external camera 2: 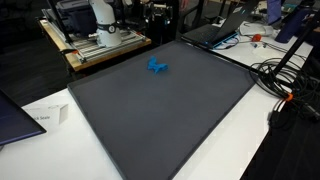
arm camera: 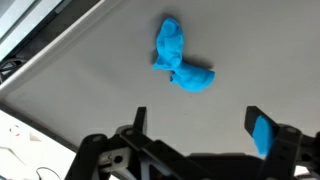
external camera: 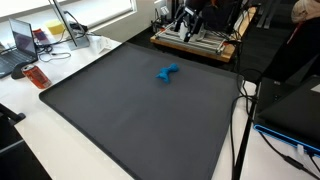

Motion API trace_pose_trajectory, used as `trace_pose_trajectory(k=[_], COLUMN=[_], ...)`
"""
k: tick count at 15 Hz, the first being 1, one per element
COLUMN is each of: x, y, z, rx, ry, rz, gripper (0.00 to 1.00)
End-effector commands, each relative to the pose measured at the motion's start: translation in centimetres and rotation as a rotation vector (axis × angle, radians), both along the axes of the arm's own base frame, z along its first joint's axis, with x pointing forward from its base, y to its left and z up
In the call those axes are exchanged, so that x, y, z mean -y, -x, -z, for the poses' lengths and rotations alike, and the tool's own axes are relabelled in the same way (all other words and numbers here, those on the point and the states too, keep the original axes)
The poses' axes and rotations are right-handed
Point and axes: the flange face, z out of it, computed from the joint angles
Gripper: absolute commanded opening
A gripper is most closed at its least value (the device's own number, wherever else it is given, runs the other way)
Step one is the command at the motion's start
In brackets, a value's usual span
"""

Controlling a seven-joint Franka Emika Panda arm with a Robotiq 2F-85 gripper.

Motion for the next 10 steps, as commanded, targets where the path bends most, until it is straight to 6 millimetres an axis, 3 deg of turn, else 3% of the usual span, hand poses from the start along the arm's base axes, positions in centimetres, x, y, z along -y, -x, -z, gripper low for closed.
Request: trace_pose_trajectory(k=[1,6,8,9,10], x=[1.7,4.5,5.6,4.8,5.3], y=[-5.3,-10.2,-10.1,-9.1,-9.8], z=[-0.7,-5.3,-8.9,-6.3,-7.3], rx=[-0.038,-0.171,-0.258,-0.173,-0.177], ry=[-0.043,-0.111,-0.111,-0.076,-0.102], rz=[0.003,-0.008,-0.038,-0.008,-0.021], gripper=[1.0,1.0,1.0,1.0,1.0])
